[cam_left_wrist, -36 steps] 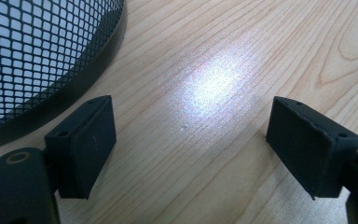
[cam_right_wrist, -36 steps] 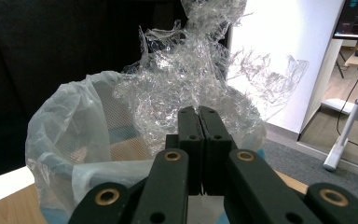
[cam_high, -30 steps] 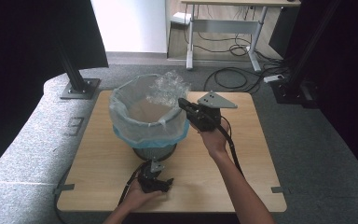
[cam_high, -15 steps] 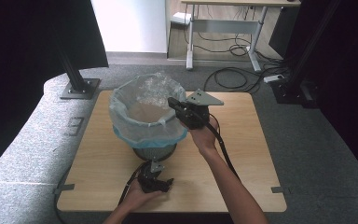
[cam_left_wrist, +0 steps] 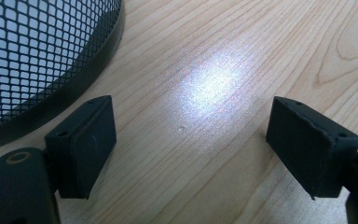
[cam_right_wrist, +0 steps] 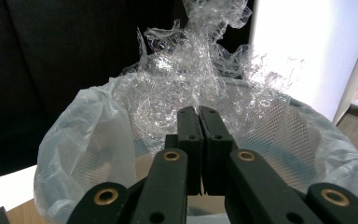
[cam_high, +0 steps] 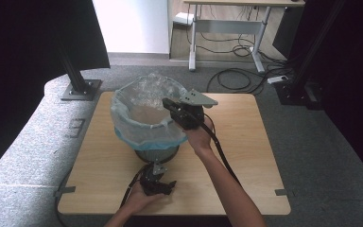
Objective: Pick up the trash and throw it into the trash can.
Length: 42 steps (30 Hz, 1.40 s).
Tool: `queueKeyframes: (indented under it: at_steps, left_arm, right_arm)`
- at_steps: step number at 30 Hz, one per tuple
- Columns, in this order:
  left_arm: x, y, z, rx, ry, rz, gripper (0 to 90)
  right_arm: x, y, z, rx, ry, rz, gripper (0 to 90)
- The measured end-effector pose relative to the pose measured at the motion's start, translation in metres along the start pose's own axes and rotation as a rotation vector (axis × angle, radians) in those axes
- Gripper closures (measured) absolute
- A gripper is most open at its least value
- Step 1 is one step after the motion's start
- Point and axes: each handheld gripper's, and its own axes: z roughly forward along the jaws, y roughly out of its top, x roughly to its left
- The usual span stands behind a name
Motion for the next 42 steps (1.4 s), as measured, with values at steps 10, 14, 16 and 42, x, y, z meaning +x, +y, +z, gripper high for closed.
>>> queueKeyframes:
  at_steps: [10,14,16,42]
  left_arm:
    - [0.000,0.000,0.000,0.001,-0.002,0.002,15.8]
    - [0.000,0.000,0.000,0.001,-0.003,0.003,15.8]
    - [0.000,0.000,0.000,0.001,-0.003,0.003,15.8]
    - [-0.001,0.000,0.000,-0.003,-0.005,-0.004,15.8]
  right_arm:
    - [0.004,-0.005,0.001,0.026,-0.094,-0.033,37.6]
    - [0.004,-0.006,-0.006,0.022,-0.090,-0.041,34.0]
    - [0.003,-0.009,-0.010,0.023,-0.092,-0.044,32.9]
    - [-0.021,-0.056,-0.085,0.026,-0.172,-0.036,32.0]
